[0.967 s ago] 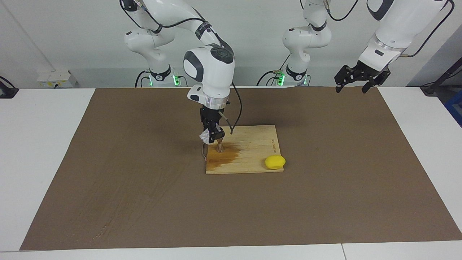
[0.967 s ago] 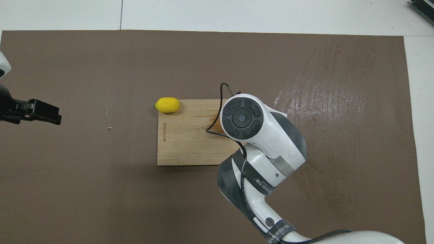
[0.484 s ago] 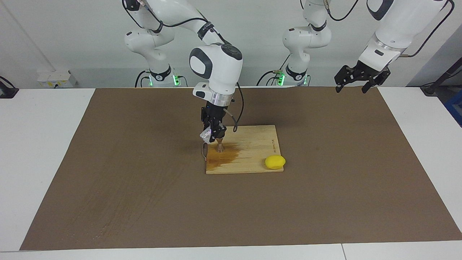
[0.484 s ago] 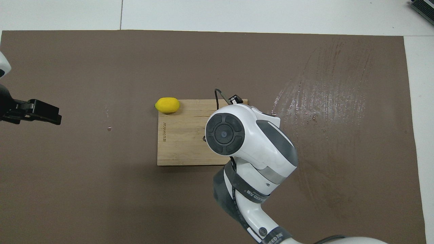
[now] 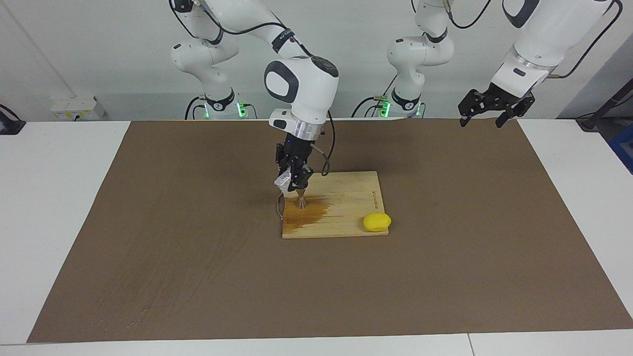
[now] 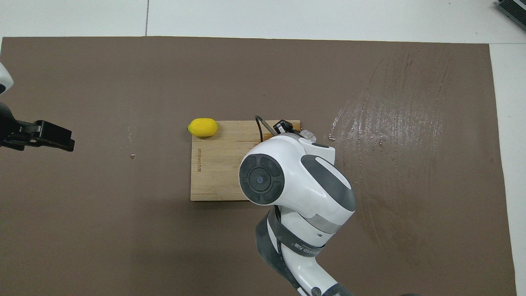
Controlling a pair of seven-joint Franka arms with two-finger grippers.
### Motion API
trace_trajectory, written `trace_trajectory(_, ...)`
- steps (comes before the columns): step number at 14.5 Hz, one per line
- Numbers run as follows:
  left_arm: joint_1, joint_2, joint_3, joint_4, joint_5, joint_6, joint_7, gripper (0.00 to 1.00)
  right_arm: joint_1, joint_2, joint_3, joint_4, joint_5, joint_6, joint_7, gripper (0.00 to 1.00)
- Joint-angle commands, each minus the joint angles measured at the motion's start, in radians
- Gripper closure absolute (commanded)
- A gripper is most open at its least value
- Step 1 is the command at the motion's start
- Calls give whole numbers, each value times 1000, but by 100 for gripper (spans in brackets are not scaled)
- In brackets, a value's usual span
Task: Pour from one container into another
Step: 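Tilt the plastic cup with the right gripper to pour into the metal cup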
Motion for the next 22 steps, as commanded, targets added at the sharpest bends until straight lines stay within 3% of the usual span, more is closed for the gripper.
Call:
trace_trajectory(1, 0, -27, -1, -26, 13, -7, 1, 0, 8, -32, 9, -32, -41, -4, 33, 100)
trace_trajectory(5, 0, -27, -1, -26, 13, -7, 1, 0, 0, -25, 10, -27, -22, -1, 25, 100)
trace_trajectory(22, 0, -27, -1, -26, 13, -7, 1, 0, -130, 4, 7, 13, 390, 68, 21, 100)
